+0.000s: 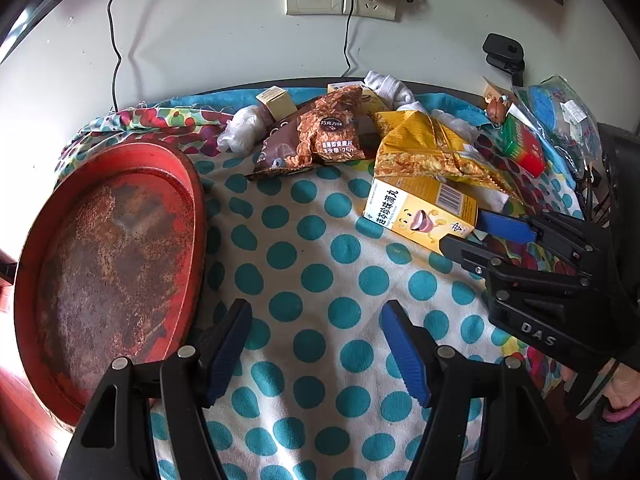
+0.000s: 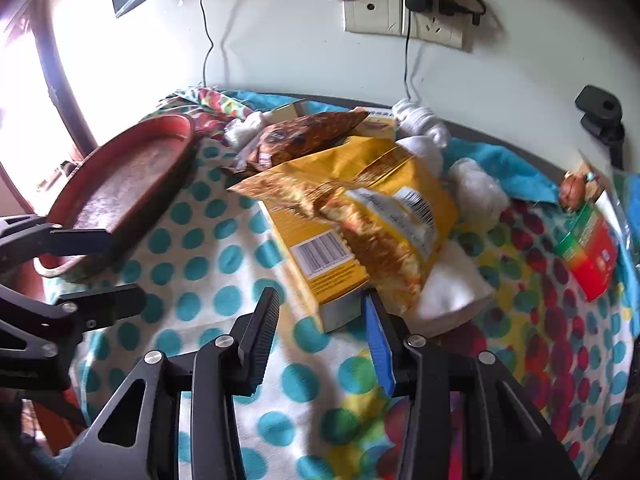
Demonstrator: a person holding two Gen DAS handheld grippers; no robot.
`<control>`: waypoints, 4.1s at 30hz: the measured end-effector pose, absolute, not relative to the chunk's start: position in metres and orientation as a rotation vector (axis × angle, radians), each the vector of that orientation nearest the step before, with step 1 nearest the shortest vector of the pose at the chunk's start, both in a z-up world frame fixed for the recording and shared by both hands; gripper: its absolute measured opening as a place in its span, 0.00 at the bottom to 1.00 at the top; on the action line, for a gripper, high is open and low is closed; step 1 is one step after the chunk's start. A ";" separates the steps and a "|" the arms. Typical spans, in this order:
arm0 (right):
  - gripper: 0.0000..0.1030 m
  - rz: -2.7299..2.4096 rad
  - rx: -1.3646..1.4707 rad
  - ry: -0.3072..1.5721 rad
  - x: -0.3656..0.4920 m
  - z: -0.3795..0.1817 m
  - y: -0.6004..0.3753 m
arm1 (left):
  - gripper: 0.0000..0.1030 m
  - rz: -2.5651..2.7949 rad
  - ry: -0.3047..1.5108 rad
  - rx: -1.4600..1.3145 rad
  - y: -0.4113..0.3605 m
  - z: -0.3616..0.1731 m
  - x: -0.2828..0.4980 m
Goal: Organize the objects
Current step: 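Grasp the yellow chip bag with the left gripper and lift it, then carry the yellow chip bag over the red basin with the left gripper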
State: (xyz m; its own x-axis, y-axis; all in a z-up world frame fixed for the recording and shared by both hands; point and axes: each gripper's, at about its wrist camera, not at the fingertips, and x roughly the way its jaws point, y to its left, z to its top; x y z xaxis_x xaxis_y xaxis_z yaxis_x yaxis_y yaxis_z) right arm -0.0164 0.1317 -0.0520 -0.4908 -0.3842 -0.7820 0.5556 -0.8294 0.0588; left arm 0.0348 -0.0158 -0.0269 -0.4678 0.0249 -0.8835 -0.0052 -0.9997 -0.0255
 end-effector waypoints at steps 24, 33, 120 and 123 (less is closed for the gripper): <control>0.29 -2.236 1.138 0.111 0.014 -0.064 0.177 | 0.67 2.645 0.099 -1.574 0.024 -0.032 0.015; 0.29 -2.266 1.171 0.007 0.036 -0.064 0.222 | 0.67 2.630 0.186 -1.508 0.056 -0.031 0.016; 0.29 -2.314 1.188 -0.106 0.039 -0.060 0.216 | 0.04 3.089 -0.004 -1.233 -0.183 0.094 0.036; 0.29 -2.316 1.191 -0.103 0.038 -0.060 0.215 | 0.04 3.110 -0.026 -1.280 -0.206 0.087 0.031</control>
State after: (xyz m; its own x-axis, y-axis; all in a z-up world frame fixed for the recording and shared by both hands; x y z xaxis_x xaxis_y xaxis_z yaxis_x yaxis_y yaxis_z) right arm 0.0384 0.2147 -0.0597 -0.4715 -0.4873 -0.7350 0.4199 -0.8570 0.2988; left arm 0.0306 -0.2058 0.0871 -0.6896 -0.1975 -0.6968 0.2091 -0.9754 0.0696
